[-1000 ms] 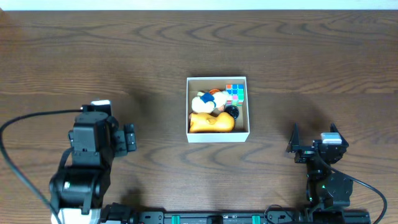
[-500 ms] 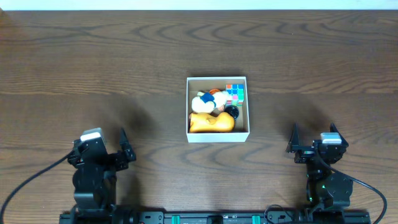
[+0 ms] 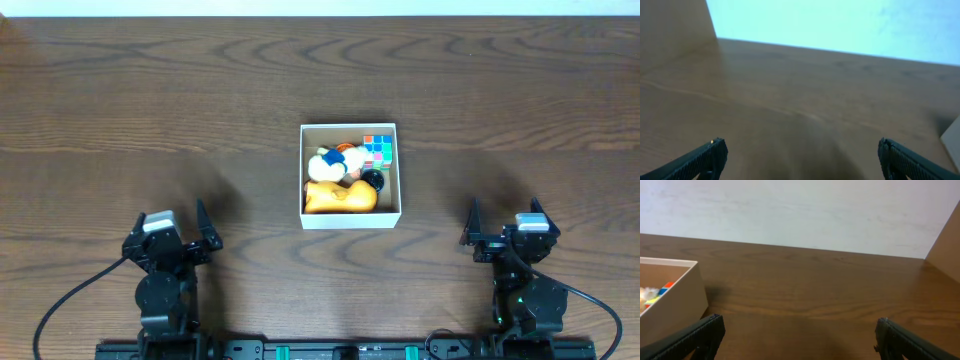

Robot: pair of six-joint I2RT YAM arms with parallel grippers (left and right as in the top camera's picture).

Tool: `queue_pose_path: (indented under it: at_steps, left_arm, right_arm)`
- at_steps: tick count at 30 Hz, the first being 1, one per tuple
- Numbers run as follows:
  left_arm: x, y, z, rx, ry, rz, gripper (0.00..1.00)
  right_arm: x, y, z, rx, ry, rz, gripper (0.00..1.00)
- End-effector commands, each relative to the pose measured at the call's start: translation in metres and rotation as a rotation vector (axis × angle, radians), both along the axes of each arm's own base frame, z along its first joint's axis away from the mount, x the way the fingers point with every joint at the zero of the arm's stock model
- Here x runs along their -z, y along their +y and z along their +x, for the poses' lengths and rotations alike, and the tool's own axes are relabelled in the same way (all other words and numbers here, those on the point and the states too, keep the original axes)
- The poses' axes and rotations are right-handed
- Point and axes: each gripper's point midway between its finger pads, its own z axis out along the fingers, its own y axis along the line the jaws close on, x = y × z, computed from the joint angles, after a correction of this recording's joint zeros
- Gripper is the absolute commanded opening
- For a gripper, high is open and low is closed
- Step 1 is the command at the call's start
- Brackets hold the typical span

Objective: Pack container

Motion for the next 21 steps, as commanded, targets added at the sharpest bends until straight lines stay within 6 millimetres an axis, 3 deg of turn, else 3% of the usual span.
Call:
queue_pose_path:
  at_steps: [1, 21]
  left_arm:
    - [0.0113, -0.0029, 0.0009, 0.024, 0.005, 0.015, 0.98]
    - [0.0074, -0.0114, 0.0016, 0.058, -0.017, 0.016, 0.98]
  right_arm:
    - [0.0005, -0.0015, -0.0003, 0.004, 0.000, 0.001, 0.99]
    - [0.0005, -0.0014, -0.0003, 0.004, 0.000, 0.001, 0.99]
